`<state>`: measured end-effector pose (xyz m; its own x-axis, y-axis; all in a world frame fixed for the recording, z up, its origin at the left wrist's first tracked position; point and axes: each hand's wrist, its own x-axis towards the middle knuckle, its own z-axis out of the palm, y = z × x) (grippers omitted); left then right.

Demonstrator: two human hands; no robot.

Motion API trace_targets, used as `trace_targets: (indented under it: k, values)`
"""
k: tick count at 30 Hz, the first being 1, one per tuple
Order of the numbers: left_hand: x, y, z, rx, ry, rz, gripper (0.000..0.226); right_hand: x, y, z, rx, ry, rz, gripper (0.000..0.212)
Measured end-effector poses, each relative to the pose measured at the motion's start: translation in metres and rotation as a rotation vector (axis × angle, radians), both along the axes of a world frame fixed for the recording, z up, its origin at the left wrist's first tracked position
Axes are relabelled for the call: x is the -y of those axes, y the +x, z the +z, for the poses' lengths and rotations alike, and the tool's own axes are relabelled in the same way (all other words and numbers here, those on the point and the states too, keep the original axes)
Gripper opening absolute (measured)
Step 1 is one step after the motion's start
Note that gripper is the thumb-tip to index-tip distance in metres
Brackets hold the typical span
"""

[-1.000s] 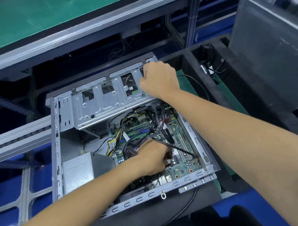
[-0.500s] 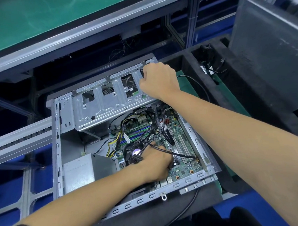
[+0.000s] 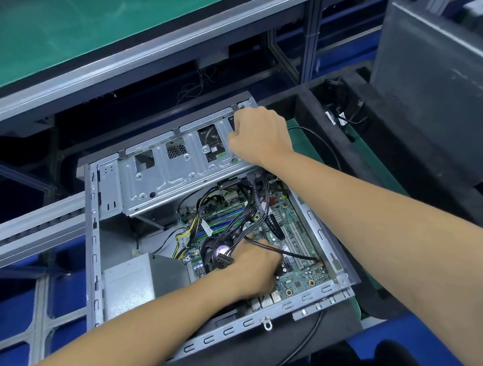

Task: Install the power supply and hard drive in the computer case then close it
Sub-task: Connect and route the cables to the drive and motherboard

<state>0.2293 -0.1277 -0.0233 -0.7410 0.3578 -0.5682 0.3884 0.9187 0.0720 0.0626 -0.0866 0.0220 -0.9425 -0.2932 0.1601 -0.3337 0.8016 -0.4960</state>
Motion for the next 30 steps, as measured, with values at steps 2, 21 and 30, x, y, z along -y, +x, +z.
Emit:
trace_targets:
  k: [2, 21, 30]
  values:
    - [0.0, 0.0, 0.0, 0.013, 0.025, 0.02, 0.019, 0.0, 0.0, 0.0, -0.001, 0.0, 0.003, 0.016]
    - [-0.002, 0.002, -0.01, -0.05, 0.005, 0.004, 0.013, -0.001, 0.0, 0.002, 0.013, -0.013, 0.003, 0.018]
    - [-0.003, 0.002, -0.004, 0.007, 0.025, -0.046, 0.01, -0.001, 0.0, 0.001, 0.008, -0.013, -0.001, 0.018]
